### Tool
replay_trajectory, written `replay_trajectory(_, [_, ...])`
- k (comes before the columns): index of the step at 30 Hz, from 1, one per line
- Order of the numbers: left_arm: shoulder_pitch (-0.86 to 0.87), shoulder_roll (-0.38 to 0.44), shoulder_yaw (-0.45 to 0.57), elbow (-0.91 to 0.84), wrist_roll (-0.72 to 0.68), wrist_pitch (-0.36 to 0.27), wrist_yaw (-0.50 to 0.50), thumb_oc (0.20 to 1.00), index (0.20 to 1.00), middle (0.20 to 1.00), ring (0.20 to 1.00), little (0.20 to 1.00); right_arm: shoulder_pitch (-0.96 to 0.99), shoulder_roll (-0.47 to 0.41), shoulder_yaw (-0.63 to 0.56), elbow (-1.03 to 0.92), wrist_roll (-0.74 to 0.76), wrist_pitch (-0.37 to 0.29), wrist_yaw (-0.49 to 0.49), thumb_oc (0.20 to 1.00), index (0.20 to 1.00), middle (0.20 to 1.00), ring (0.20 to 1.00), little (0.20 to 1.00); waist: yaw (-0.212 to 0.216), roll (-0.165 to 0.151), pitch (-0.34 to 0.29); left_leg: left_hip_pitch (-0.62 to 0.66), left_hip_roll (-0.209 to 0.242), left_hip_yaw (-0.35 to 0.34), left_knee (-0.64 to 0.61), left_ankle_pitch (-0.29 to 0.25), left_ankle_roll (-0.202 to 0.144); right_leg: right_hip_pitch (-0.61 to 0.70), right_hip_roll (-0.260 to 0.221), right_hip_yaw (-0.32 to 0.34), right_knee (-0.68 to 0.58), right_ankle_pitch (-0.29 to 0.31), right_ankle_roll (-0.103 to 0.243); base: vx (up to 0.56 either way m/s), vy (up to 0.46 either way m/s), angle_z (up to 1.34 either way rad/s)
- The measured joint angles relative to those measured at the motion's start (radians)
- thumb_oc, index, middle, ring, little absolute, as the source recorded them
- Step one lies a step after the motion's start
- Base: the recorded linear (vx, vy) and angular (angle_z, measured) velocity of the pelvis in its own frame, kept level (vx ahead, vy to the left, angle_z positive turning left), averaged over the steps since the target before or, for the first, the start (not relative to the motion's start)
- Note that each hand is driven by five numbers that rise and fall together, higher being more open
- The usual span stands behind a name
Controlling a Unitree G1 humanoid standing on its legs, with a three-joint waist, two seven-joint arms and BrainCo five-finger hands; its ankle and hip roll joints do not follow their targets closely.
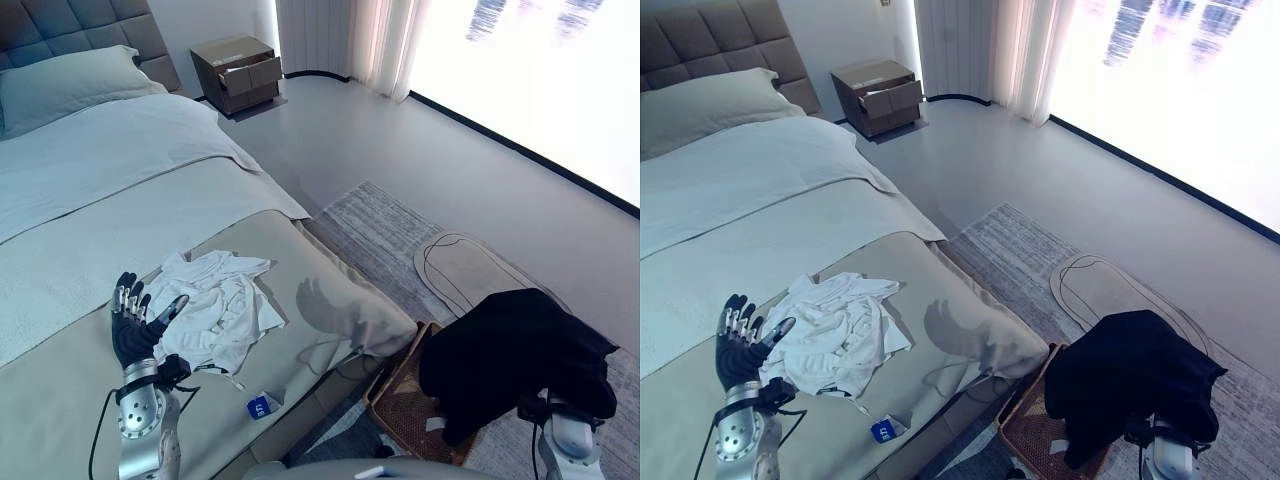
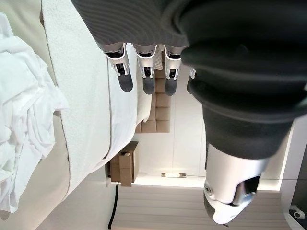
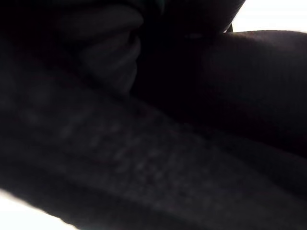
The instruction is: Pick up clothes into the bucket
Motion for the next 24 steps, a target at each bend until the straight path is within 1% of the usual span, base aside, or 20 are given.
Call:
replay_trajectory(1, [-0.005,0.001,-0.002,0.0,0.0,-0.003,0.0,1.0,1.0,1.0,1.0,1.0,-0.048,-0.007,0.013,0.082,-0.005,0.013,-0.027,0.2,0.2,0.2,0.2,0.2,-0.002,0.004,0.013,-0.018,0.0,-0.003,0.011,0.0,0.0,-0.02,-0.002,-0.001,0.013,0.0,0.0,-0.12,0.021,0.05])
replay_trajectory(4, [-0.04,0.006,-0.024,-0.001,-0.002,-0.011,0.011,1.0,1.0,1.0,1.0,1.0,-0.135,-0.021,0.048,0.156,-0.006,0.023,-0.066,0.2,0.2,0.2,0.2,0.2,0.005,0.023,0.085,-0.074,-0.006,-0.016,0.069,0.002,0.002,-0.07,-0.009,-0.003,0.075,-0.004,0.003,-0.3,0.035,0.08])
replay_trajectory(5, [-0.077,0.02,-0.056,-0.016,-0.002,-0.016,0.019,1.0,1.0,1.0,1.0,1.0,-0.205,-0.04,0.075,0.192,-0.006,0.025,-0.086,0.2,0.2,0.2,0.2,0.2,0.005,0.025,0.138,-0.132,-0.004,-0.022,0.132,0.002,0.002,-0.131,-0.023,-0.004,0.153,-0.028,0.0,-0.15,0.024,0.08])
replay_trajectory(6, [-0.089,0.021,-0.069,-0.025,-0.002,-0.02,0.019,1.0,1.0,1.0,1.0,1.0,-0.237,-0.045,0.079,0.203,-0.006,0.026,-0.088,0.2,0.2,0.2,0.2,0.2,0.019,0.035,0.162,-0.159,-0.008,-0.022,0.156,0.001,0.003,-0.158,-0.025,-0.003,0.186,-0.035,0.0,-0.2,0.026,0.06])
replay_trajectory(7, [-0.123,0.021,-0.088,-0.039,-0.003,-0.025,0.019,1.0,1.0,1.0,1.0,1.0,-0.277,-0.047,0.082,0.209,-0.006,0.027,-0.1,0.2,0.2,0.2,0.2,0.2,0.03,0.04,0.203,-0.186,-0.006,-0.027,0.178,0.0,0.005,-0.2,-0.035,0.002,0.236,-0.052,-0.005,-0.12,0.015,0.06])
replay_trajectory(8, [-0.132,0.022,-0.092,-0.049,-0.006,-0.026,0.02,1.0,1.0,1.0,1.0,1.0,-0.309,-0.047,0.09,0.223,-0.006,0.025,-0.108,0.2,0.2,0.2,0.2,0.2,0.032,0.041,0.222,-0.201,-0.011,-0.028,0.191,-0.002,0.007,-0.222,-0.037,0.003,0.268,-0.061,-0.006,-0.17,-0.001,0.09])
replay_trajectory(9, [-0.152,0.027,-0.104,-0.069,-0.01,-0.029,0.019,1.0,1.0,1.0,1.0,1.0,-0.354,-0.05,0.098,0.243,-0.006,0.027,-0.118,0.2,0.2,0.2,0.2,0.2,0.029,0.039,0.258,-0.221,-0.012,-0.032,0.212,-0.024,0.017,-0.269,-0.053,0.009,0.341,-0.098,-0.013,-0.16,-0.01,0.15])
replay_trajectory(10, [-0.157,0.027,-0.107,-0.072,-0.013,-0.031,0.02,1.0,1.0,1.0,1.0,1.0,-0.379,-0.05,0.105,0.248,-0.006,0.027,-0.126,0.2,0.2,0.2,0.2,0.2,0.043,0.043,0.268,-0.237,-0.016,-0.034,0.223,-0.027,0.019,-0.293,-0.057,0.011,0.382,-0.109,-0.012,-0.22,-0.01,0.18])
replay_trajectory(11, [-0.162,0.04,-0.122,-0.104,-0.027,-0.035,0.024,1.0,1.0,1.0,1.0,1.0,-0.408,-0.059,0.122,0.272,-0.006,0.022,-0.146,0.2,0.2,0.2,0.2,0.2,0.048,0.034,0.279,-0.291,-0.026,-0.036,0.272,-0.047,0.014,-0.367,-0.082,0.018,0.464,-0.142,-0.02,-0.21,-0.016,0.22])
replay_trajectory(12, [-0.166,0.044,-0.13,-0.126,-0.036,-0.044,0.021,1.0,1.0,1.0,1.0,1.0,-0.441,-0.069,0.123,0.294,-0.005,0.023,-0.155,0.2,0.2,0.2,0.2,0.2,0.057,0.037,0.294,-0.343,-0.035,-0.044,0.308,-0.059,0.016,-0.421,-0.094,0.021,0.524,-0.163,-0.025,-0.17,-0.01,0.22])
replay_trajectory(13, [-0.171,0.045,-0.131,-0.141,-0.041,-0.046,0.022,1.0,1.0,1.0,1.0,1.0,-0.463,-0.071,0.125,0.31,-0.004,0.023,-0.162,0.2,0.2,0.2,0.2,0.2,0.057,0.04,0.304,-0.37,-0.04,-0.045,0.325,-0.058,0.018,-0.45,-0.101,0.023,0.553,-0.172,-0.026,-0.16,-0.003,0.2])
replay_trajectory(14, [-0.165,0.062,-0.143,-0.193,-0.049,-0.054,0.033,1.0,1.0,1.0,1.0,1.0,-0.516,-0.08,0.142,0.36,0.009,0.022,-0.187,0.2,0.2,0.2,0.2,0.2,0.057,0.034,0.317,-0.447,-0.043,-0.047,0.387,-0.066,0.023,-0.532,-0.11,0.033,0.624,-0.188,-0.033,-0.1,0.005,0.13])
replay_trajectory(15, [-0.164,0.071,-0.152,-0.205,-0.049,-0.056,0.033,1.0,1.0,1.0,1.0,1.0,-0.542,-0.081,0.145,0.382,0.013,0.023,-0.189,0.2,0.2,0.2,0.2,0.2,0.061,0.039,0.328,-0.47,-0.044,-0.048,0.402,-0.066,0.024,-0.554,-0.111,0.035,0.644,-0.191,-0.037,-0.14,0.003,0.08])
replay_trajectory(16, [-0.166,0.084,-0.17,-0.223,-0.048,-0.057,0.034,1.0,1.0,1.0,1.0,1.0,-0.58,-0.08,0.147,0.393,0.025,0.025,-0.203,0.2,0.2,0.2,0.2,0.2,0.083,0.044,0.341,-0.524,-0.041,-0.049,0.435,-0.069,0.023,-0.613,-0.112,0.044,0.688,-0.199,-0.038,-0.14,-0.006,0.0])
replay_trajectory(17, [-0.17,0.098,-0.183,-0.268,-0.05,-0.069,0.041,1.0,1.0,1.0,1.0,1.0,-0.607,-0.088,0.166,0.405,0.035,0.023,-0.217,0.2,0.2,0.2,0.2,0.2,0.085,0.043,0.348,-0.588,-0.037,-0.049,0.479,-0.08,0.021,-0.682,-0.115,0.053,0.737,-0.216,-0.053,-0.13,0.003,0.01])
replay_trajectory(19, [-0.183,0.107,-0.202,-0.271,-0.05,-0.072,0.045,1.0,1.0,1.0,1.0,1.0,-0.671,-0.087,0.187,0.436,0.04,0.026,-0.228,0.2,0.2,0.2,0.2,0.2,0.089,0.049,0.38,-0.643,-0.038,-0.051,0.514,-0.077,0.024,-0.744,-0.119,0.061,0.793,-0.221,-0.06,-0.13,0.003,0.07])
replay_trajectory(20, [-0.184,0.107,-0.205,-0.273,-0.05,-0.072,0.047,1.0,1.0,1.0,1.0,1.0,-0.668,-0.087,0.193,0.441,0.043,0.026,-0.229,0.2,0.2,0.2,0.2,0.2,0.085,0.048,0.382,-0.654,-0.036,-0.053,0.52,-0.078,0.023,-0.757,-0.119,0.065,0.803,-0.227,-0.067,-0.1,-0.001,0.02])
replay_trajectory(22, [-0.18,0.115,-0.234,-0.321,-0.058,-0.074,0.068,1.0,1.0,1.0,1.0,1.0,-0.714,-0.112,0.234,0.465,0.046,0.022,-0.255,0.2,0.2,0.2,0.2,0.2,0.086,0.053,0.383,-0.739,-0.033,-0.056,0.561,-0.081,0.019,-0.847,-0.12,0.07,0.856,-0.238,-0.073,-0.08,0.008,0.02])
replay_trajectory(23, [-0.193,0.118,-0.24,-0.35,-0.059,-0.077,0.075,1.0,1.0,1.0,1.0,1.0,-0.752,-0.125,0.234,0.491,0.049,0.026,-0.27,0.2,0.2,0.2,0.2,0.2,0.093,0.058,0.39,-0.789,-0.036,-0.058,0.573,-0.083,0.016,-0.9,-0.122,0.073,0.877,-0.242,-0.075,-0.07,0.013,0.11])
replay_trajectory(24, [-0.206,0.121,-0.244,-0.354,-0.059,-0.079,0.084,1.0,1.0,1.0,1.0,1.0,-0.766,-0.131,0.236,0.514,0.053,0.026,-0.282,0.2,0.2,0.2,0.2,0.2,0.087,0.059,0.393,-0.812,-0.035,-0.062,0.583,-0.083,0.016,-0.925,-0.124,0.073,0.89,-0.24,-0.078,0.04,0.003,0.12])
